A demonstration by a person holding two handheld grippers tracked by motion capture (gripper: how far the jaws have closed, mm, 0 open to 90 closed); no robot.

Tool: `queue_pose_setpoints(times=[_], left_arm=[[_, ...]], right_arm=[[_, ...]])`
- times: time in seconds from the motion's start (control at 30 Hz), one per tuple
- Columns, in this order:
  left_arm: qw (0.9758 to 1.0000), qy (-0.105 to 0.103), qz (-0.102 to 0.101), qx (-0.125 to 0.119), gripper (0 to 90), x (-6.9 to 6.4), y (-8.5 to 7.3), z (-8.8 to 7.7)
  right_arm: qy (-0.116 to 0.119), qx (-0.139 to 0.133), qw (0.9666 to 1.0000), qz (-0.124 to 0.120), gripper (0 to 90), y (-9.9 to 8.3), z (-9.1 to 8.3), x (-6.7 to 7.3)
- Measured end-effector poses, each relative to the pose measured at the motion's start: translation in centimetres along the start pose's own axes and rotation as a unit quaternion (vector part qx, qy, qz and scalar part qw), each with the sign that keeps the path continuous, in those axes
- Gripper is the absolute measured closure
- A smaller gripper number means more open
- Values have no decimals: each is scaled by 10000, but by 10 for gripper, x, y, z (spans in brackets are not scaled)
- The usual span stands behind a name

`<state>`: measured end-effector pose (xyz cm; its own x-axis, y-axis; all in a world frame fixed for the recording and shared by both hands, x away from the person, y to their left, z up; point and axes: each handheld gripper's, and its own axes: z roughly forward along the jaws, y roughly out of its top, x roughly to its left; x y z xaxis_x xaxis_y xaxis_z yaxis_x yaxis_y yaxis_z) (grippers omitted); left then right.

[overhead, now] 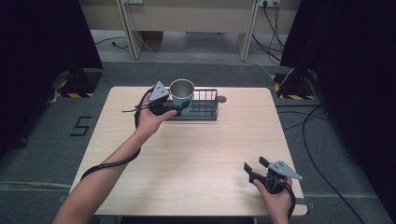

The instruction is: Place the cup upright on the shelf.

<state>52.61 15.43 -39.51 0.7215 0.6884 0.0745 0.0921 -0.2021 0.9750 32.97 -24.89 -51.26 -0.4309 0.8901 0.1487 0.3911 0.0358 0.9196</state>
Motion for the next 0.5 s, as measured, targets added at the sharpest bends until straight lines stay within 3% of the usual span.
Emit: queue_pose_setpoints(times=[0.5], left_arm=[[10000, 57, 19, 31, 161, 3, 9, 14]], right_arm=[[-2, -6, 10000, 21, 265, 0, 0, 0]])
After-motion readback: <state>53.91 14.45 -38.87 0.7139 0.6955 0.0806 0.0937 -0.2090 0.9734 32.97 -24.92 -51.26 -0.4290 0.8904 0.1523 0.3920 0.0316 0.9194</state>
